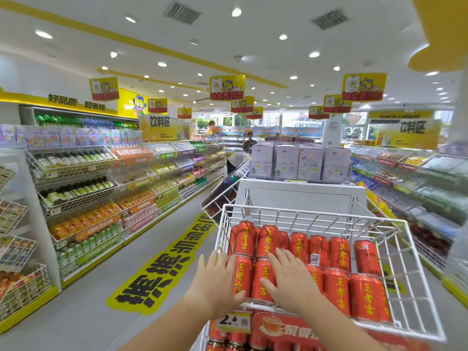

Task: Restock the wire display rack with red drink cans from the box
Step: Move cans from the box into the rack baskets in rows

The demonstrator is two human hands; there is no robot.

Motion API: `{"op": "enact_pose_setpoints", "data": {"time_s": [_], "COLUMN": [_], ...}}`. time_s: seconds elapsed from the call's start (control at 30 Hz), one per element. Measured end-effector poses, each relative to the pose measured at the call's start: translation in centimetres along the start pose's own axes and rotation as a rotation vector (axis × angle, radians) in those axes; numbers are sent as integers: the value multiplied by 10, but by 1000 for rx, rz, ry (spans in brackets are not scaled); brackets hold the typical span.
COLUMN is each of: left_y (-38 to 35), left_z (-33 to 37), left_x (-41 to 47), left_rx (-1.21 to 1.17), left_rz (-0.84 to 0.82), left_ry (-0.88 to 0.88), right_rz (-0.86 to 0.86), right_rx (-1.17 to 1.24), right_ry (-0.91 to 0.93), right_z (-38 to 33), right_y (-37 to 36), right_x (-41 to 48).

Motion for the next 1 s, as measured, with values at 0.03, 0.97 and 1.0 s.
{"op": "enact_pose_setpoints", "data": {"time_s": [0.03,0.97,1.0], "left_y": [-2,-215,-231], "left_z": [-3,-34,-31], "left_x": [-4,-146,-152], "left_rx": [-10,-64,-61], "left_rz": [0,-155,-176], "left_ry": [-18,-237,-232], "right_rz": [-10,-225,-251], "right_rx": [-3,31,28], "right_ry": [-16,-184,-175], "right_z": [-5,-129,-130], "right_y": [-2,-172,-188], "right_x": [-8,-178,-184]}}
Point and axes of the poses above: each hand's wrist, its own x-axis towards the middle knuckle, its own y-axis out of the back of the hand, z = x × y, the point moved 3 cm from there along x, towards the middle knuckle, and after that the axes turned 5 degrees about y, right-handed, at the moved point
